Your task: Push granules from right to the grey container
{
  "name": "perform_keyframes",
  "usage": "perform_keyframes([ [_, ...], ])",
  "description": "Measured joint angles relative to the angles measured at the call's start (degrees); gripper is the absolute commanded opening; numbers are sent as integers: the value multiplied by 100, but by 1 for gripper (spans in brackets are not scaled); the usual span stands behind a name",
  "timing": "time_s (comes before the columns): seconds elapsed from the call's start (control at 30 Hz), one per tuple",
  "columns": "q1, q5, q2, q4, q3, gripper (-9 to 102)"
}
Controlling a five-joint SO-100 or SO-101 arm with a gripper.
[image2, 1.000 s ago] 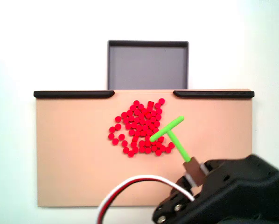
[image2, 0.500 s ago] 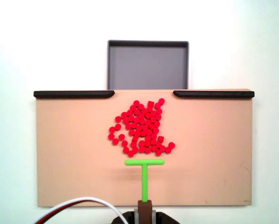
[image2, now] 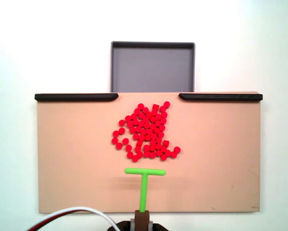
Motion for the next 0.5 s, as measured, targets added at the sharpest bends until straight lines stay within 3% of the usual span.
perform_keyframes([
  [0.5,-387,62,211,26,9,0],
])
